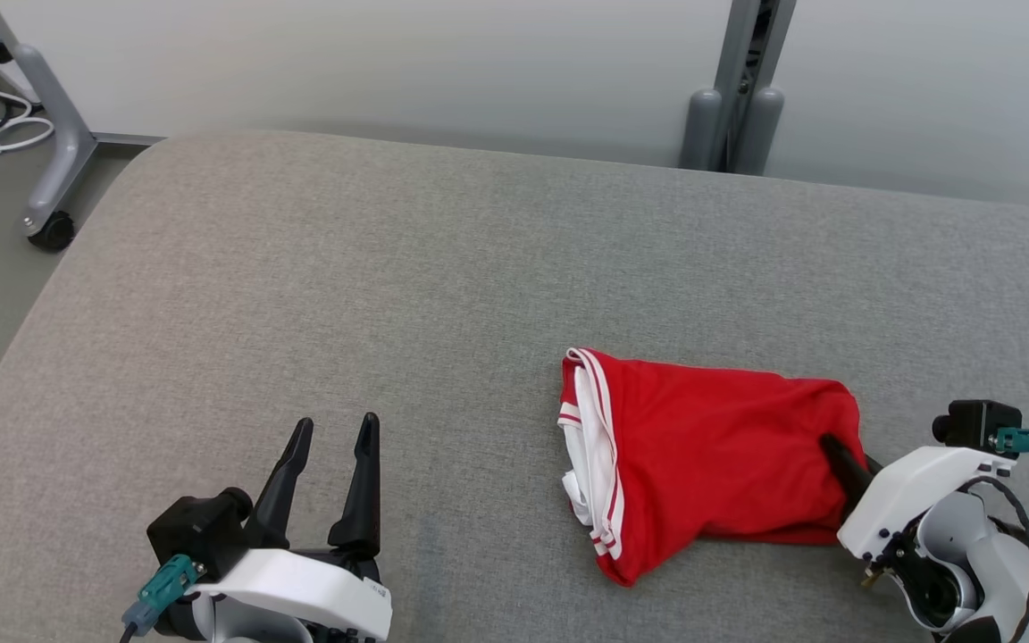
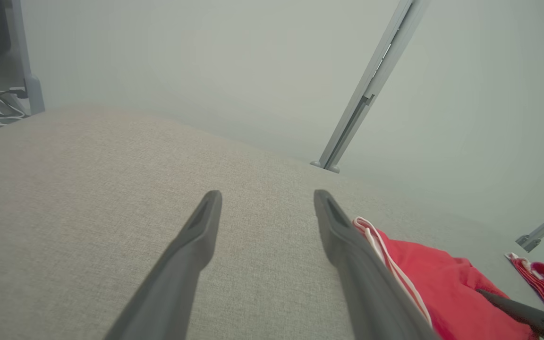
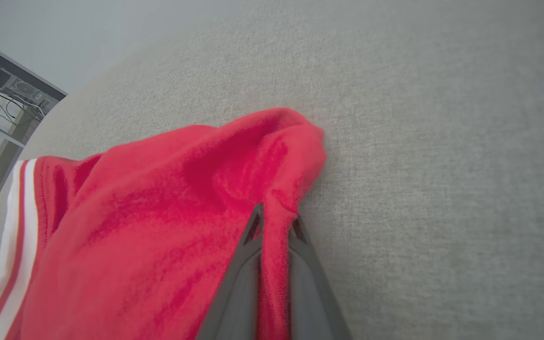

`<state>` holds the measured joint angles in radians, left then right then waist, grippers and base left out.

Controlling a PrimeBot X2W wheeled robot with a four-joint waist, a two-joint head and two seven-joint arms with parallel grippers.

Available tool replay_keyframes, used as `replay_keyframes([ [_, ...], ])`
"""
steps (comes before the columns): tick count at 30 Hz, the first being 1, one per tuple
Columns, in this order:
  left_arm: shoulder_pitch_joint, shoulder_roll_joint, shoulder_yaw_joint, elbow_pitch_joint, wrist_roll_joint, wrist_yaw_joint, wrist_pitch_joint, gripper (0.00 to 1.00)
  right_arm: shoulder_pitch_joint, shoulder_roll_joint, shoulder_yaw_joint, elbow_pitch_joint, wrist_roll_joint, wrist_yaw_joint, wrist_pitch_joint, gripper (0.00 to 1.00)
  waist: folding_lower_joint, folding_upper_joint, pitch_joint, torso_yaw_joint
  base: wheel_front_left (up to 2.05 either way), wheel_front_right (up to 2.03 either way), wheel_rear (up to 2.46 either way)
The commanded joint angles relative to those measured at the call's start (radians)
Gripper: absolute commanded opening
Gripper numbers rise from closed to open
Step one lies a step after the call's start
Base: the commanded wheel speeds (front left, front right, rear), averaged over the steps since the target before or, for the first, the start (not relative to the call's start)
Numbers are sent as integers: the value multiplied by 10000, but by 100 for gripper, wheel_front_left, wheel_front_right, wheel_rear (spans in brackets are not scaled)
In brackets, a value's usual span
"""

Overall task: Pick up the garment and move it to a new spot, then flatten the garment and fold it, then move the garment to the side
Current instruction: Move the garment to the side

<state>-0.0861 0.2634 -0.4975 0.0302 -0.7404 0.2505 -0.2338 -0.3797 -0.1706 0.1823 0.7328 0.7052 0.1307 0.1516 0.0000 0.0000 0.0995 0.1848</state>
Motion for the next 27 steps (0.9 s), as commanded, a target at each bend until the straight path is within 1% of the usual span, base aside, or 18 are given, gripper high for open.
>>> replay_keyframes([
  [1, -106, 25, 47, -3, 12, 42, -46, 100, -155, -154, 85, -3, 95, 0, -182, 0, 0, 0, 17, -105, 0, 0, 0],
  [6, -86, 18, 48, 8, -1, 55, -56, 100, -294, -446, 472, -187, 228, -1, -493, 0, 0, 0, 10, -439, 0, 0, 0],
  [10, -55, 26, 47, -11, -22, 49, -62, 100, -398, -809, 607, -352, 228, -1, -726, 0, 0, 0, -5, -777, 0, 0, 0],
  [14, -53, 39, 55, -41, -29, 58, -66, 100, -570, -1262, 417, -432, 204, -1, -872, 0, 0, 0, -8, -1153, 0, 0, 0],
  [15, -53, 39, 55, -41, -29, 58, -66, 100, -570, -1262, 417, -432, 204, -1, -872, 0, 0, 0, -8, -1153, 0, 0, 0],
  [17, -65, 29, 49, -48, -43, 52, -58, 100, -696, -1552, 267, -413, 103, -1, -915, 0, 0, 0, 0, -1323, 0, 0, 0],
  [21, -88, 30, 53, -51, -48, 72, -68, 100, -1032, -2097, -64, -400, -86, 0, -797, 0, 0, 0, 45, -1661, 0, 0, 0],
  [27, -178, 2, 48, -67, -41, 57, -94, 100, -1535, -2678, -489, -638, -449, 0, -452, 0, 0, 0, 191, -2043, 0, 0, 0],
])
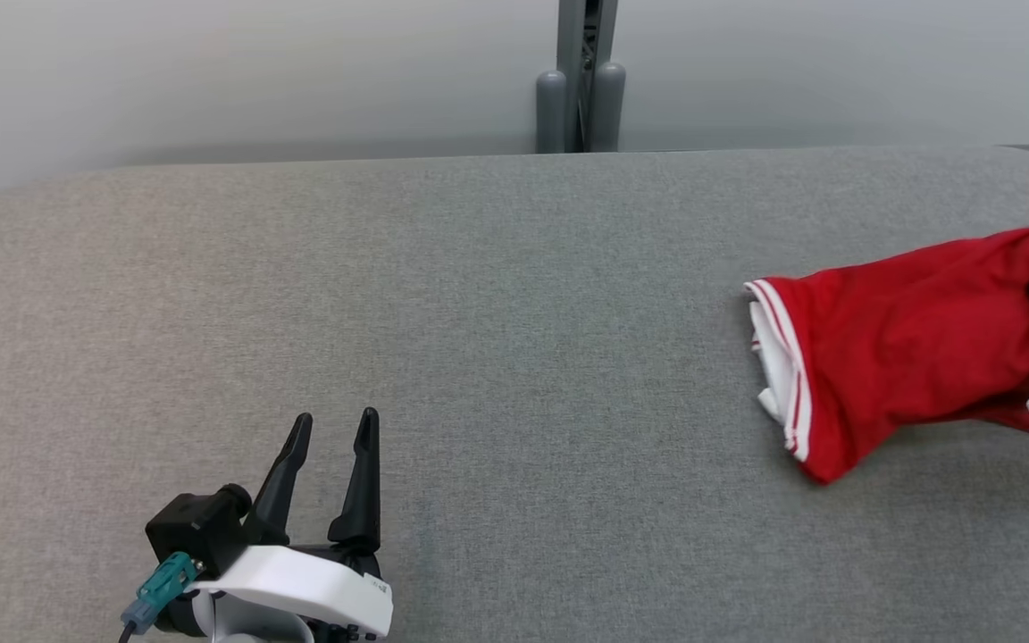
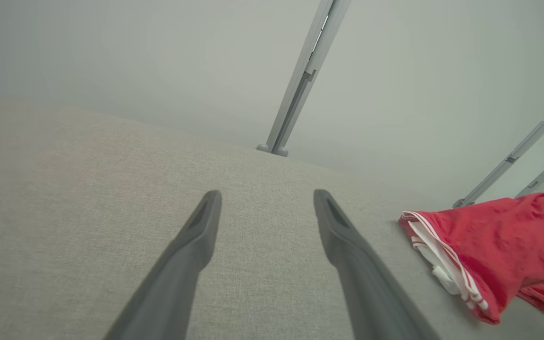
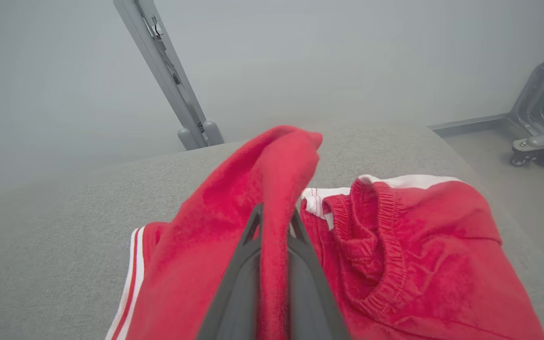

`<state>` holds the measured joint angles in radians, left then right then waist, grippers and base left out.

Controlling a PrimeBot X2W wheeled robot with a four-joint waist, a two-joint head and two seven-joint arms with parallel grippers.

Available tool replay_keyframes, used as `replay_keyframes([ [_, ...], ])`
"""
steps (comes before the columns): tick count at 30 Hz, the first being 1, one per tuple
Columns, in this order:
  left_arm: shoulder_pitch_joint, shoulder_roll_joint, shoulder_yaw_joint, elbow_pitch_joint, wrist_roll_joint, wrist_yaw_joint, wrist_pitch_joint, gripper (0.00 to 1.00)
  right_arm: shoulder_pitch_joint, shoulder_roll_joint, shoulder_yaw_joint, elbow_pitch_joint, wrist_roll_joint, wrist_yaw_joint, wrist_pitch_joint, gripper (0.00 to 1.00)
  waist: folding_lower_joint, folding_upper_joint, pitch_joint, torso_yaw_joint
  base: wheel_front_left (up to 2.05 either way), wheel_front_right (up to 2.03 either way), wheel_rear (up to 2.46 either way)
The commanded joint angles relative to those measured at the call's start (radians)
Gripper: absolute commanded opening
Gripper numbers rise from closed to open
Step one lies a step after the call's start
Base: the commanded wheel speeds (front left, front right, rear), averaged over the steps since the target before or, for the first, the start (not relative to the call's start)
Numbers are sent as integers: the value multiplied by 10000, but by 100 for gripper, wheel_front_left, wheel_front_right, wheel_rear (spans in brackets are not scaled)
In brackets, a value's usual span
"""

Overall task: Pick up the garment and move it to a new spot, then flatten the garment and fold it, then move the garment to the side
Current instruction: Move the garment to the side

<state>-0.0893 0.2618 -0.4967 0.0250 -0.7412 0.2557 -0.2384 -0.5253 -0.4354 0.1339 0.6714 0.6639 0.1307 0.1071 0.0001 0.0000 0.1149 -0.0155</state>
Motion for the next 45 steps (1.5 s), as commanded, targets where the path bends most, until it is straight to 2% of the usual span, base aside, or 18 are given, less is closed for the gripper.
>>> replay_keyframes([
  [1, -158, 13, 39, -10, -31, 0, -52, 100, -152, -104, -67, -68, -113, 0, 60, 0, -1, 0, 62, -81, 0, 0, 0],
  [11, -320, 54, 97, -17, 49, -77, -88, 100, -920, -1152, -642, -108, -1054, 0, 643, 0, -1, 0, 483, -254, 0, 0, 0],
  [19, -464, 139, 61, -96, 132, -40, -31, 100, -1253, -1558, -1233, 475, -2005, -1, 500, 0, -1, 0, 747, -224, 0, 0, 0],
  [24, -558, 236, 35, -187, 195, 7, 49, 100, -1433, -1547, -1610, 1232, -2821, -1, 184, 0, -1, 0, 1008, -173, 0, 0, 0],
  [35, -925, 534, -36, -614, 458, 164, 347, 100, -2467, -1577, -1753, 2960, -4890, -1, -327, 0, -1, 0, 1874, 19, 0, 0, 0],
  [45, -1115, 678, -102, -1015, 637, 309, 510, 100, -3270, -1856, -2639, 4532, -6918, -3, -764, 0, -1, 0, 2504, 252, 0, 0, 0],
])
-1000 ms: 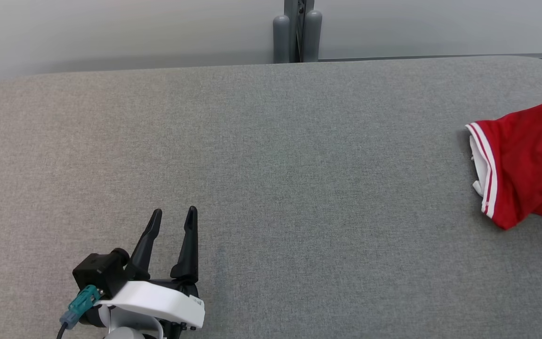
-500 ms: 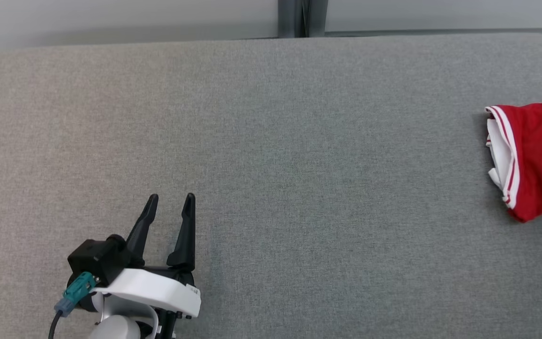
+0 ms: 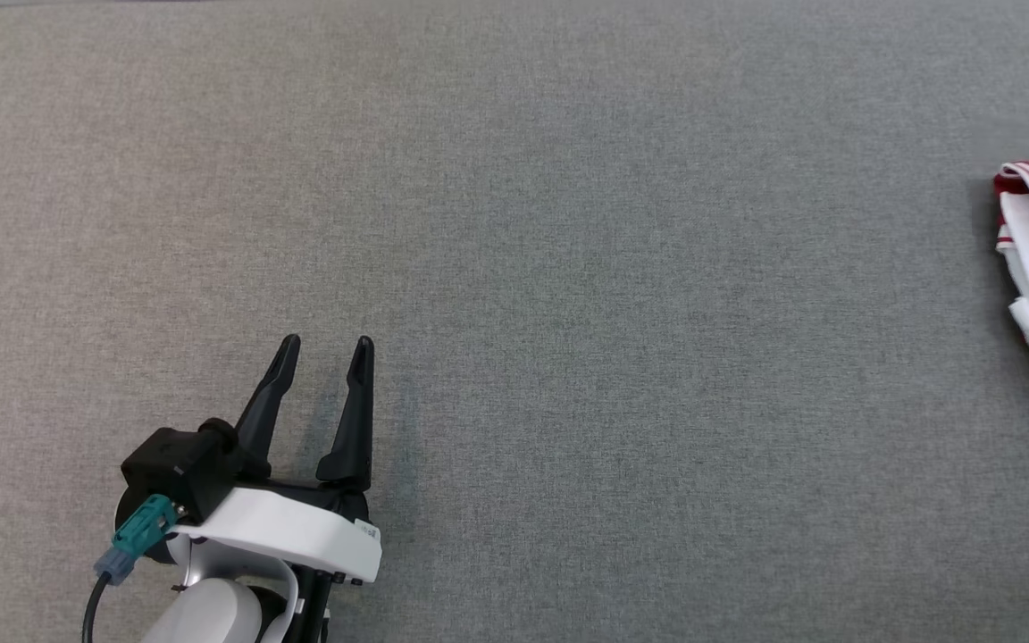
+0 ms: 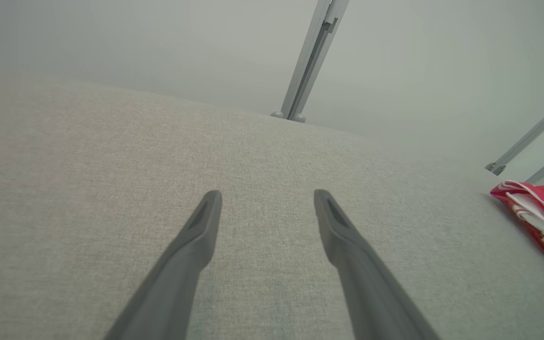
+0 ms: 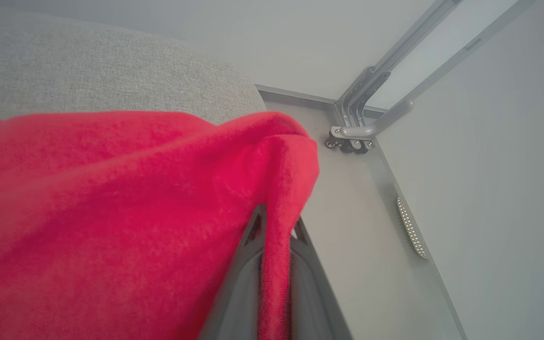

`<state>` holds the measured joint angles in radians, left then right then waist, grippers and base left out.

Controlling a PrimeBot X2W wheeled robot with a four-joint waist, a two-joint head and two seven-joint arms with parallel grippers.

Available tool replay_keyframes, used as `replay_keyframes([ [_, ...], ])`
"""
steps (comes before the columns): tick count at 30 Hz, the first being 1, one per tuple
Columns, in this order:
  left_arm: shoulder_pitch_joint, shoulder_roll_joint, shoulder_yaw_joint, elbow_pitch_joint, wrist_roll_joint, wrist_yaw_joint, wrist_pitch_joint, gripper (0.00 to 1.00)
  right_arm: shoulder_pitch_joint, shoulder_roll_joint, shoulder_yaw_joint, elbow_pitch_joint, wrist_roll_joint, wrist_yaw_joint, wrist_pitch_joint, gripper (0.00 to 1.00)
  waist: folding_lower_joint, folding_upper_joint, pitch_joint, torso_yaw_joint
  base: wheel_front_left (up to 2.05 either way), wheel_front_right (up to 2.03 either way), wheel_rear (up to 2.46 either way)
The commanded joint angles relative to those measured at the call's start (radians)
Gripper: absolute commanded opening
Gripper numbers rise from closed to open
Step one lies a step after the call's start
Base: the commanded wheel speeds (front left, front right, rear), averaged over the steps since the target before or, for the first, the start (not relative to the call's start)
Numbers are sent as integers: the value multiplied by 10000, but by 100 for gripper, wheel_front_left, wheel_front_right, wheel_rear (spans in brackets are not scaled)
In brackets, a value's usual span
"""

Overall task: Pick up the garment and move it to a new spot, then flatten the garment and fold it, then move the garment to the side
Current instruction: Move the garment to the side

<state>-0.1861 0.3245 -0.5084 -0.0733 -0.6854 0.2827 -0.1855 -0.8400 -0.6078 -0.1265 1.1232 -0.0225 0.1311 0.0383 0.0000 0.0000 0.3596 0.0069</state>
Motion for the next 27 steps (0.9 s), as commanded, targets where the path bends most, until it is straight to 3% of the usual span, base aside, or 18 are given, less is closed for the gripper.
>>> replay_keyframes([
  [1, -150, 58, 11, -57, 85, 55, -12, 100, -159, -178, -185, 101, -358, -6, -108, 26, 0, 0, 96, 37, 0, 0, 0],
  [2, -156, 64, 5, -72, 88, 65, 0, 100, -168, -165, -305, 153, -607, -6, -157, 53, 0, 0, 129, 44, 0, 0, 0],
  [3, -168, 70, -1, -92, 88, 78, 9, 100, -222, -140, -474, 171, -869, -6, -245, 100, 0, 0, 162, 52, 0, 0, 0],
  [15, -197, 118, -13, -141, 84, 116, 19, 100, -224, 626, -1980, 262, -2460, -6, -815, 100, 0, 0, 166, -172, 0, 0, 0],
  [22, -264, 2, -143, -74, -137, -224, -72, 100, -507, 1113, -2035, 361, -2356, -6, -1689, 100, 0, 0, -292, -510, 0, 0, 0],
  [27, -241, -114, -179, 128, -271, -379, -150, 100, -686, 1546, -1668, 434, -1657, -6, -2529, 100, 0, 0, -760, -699, 0, 0, 0],
])
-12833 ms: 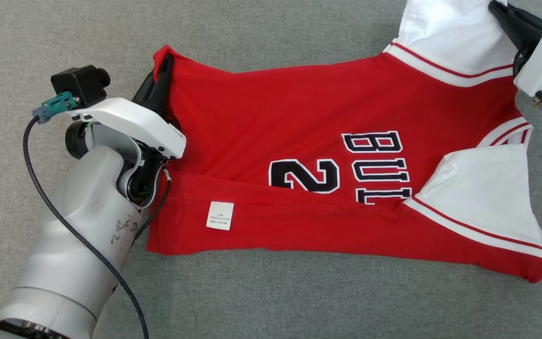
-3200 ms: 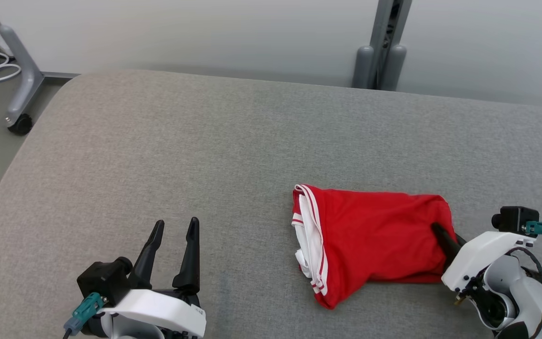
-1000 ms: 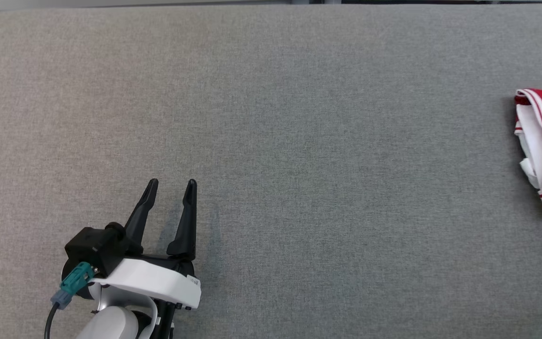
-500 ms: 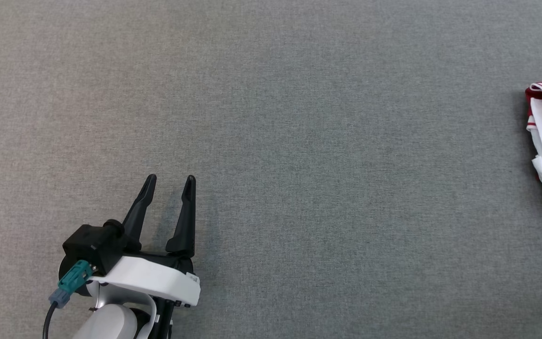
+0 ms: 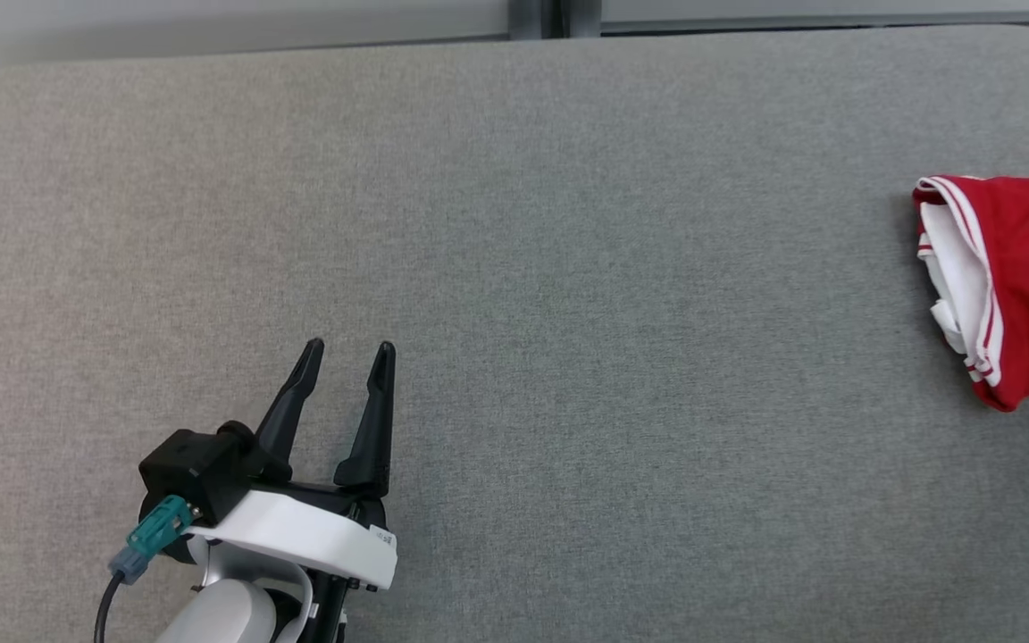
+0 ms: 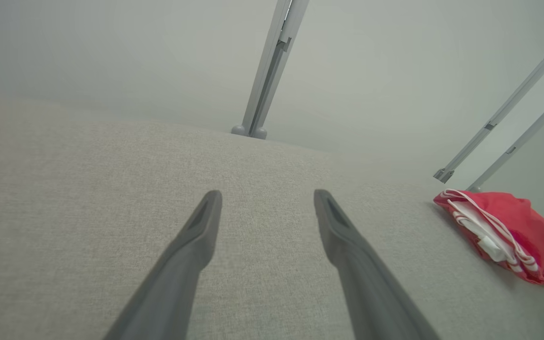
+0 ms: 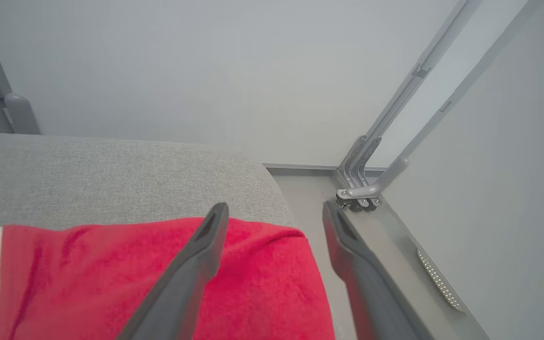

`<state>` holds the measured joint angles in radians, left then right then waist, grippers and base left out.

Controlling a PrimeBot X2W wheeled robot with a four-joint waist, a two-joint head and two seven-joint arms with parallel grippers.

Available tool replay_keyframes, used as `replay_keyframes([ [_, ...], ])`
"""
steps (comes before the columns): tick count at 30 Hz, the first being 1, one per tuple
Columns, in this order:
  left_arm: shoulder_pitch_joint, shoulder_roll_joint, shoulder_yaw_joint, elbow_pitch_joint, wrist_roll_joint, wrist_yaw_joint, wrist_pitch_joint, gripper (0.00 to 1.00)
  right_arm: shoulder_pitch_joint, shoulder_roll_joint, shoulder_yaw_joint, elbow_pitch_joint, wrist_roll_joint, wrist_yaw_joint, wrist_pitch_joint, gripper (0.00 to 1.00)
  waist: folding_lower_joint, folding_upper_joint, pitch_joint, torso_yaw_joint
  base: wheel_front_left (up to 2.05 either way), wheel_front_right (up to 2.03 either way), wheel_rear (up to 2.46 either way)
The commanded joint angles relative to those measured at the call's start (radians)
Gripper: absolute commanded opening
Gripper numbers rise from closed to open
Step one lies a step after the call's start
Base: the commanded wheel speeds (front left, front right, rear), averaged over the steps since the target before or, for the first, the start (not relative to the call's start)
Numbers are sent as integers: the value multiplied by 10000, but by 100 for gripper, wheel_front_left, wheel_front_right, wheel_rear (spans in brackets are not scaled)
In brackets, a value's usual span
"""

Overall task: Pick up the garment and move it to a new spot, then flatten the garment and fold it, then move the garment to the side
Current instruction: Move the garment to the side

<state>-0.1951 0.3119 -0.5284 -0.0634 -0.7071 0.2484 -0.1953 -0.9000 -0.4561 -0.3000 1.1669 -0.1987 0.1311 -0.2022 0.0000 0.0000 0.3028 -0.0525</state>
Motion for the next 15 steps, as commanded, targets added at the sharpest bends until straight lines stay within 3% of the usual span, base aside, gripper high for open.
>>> replay_keyframes([
  [1, -145, -16, 16, 79, -61, -60, -87, 100, -86, 97, 186, -27, 291, -6, -250, 100, 0, 0, -292, -136, 0, 0, 0],
  [8, -48, -189, 118, 474, -120, -62, -269, 100, 474, 553, 1105, -758, 1509, -6, -598, 100, 0, 0, -933, -238, 0, 0, 0],
  [15, 167, -299, 458, 952, -134, -5, -513, 100, 2129, 958, 2110, -2993, 3182, -5, -636, 100, 0, 0, -1605, -246, 0, 0, 0],
])
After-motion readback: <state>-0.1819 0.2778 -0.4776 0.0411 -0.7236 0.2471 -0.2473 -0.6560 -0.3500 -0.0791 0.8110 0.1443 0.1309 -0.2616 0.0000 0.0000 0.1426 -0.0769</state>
